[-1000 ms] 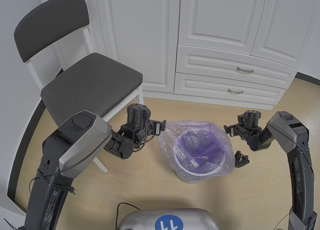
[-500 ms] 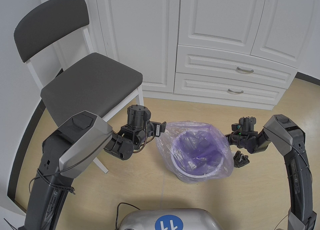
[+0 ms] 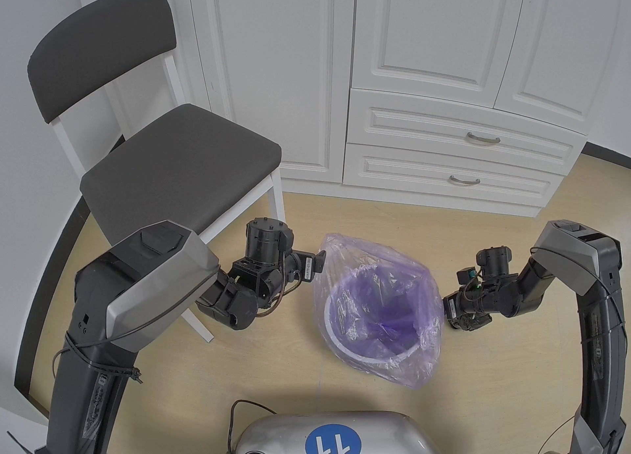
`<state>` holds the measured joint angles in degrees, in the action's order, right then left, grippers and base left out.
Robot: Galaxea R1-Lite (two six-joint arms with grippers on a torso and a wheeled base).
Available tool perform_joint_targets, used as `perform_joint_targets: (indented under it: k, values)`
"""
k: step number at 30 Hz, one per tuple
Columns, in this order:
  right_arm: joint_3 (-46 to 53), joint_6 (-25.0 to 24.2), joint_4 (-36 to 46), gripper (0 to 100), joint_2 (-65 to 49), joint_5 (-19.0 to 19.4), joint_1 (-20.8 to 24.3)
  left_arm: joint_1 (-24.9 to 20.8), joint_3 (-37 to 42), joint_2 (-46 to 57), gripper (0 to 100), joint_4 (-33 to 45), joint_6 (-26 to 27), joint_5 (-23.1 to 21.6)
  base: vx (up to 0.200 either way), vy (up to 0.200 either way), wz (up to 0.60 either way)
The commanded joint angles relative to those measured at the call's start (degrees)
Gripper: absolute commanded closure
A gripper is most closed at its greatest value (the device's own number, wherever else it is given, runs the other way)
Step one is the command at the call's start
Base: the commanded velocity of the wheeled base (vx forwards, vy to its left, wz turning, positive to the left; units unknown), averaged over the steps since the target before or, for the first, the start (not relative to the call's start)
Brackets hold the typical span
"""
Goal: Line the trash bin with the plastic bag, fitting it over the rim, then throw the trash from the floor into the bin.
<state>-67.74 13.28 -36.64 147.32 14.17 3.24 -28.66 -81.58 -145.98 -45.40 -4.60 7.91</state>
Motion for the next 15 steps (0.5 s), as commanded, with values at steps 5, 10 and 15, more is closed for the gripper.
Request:
perform_joint_targets:
  k: [5, 10, 15]
  values:
    - [4.20, 1.93, -13.36, 0, -1.95, -0.54, -4.12, -0.08, 2.74, 1.05, 0, -1.36, -0.06, -0.09, 0.000, 0.000, 0.00]
    - [4.81, 7.47, -15.03, 0, -5.56, -3.71, -8.16, -0.08, 3.09, 1.05, 0, -1.36, -0.24, -0.09, 0.000, 0.000, 0.00]
    - [6.40, 6.59, -16.00, 0, -10.83, -4.06, -8.69, -0.52, 3.53, 1.49, 0, -1.36, -1.91, 0.00, 0.000, 0.000, 0.00]
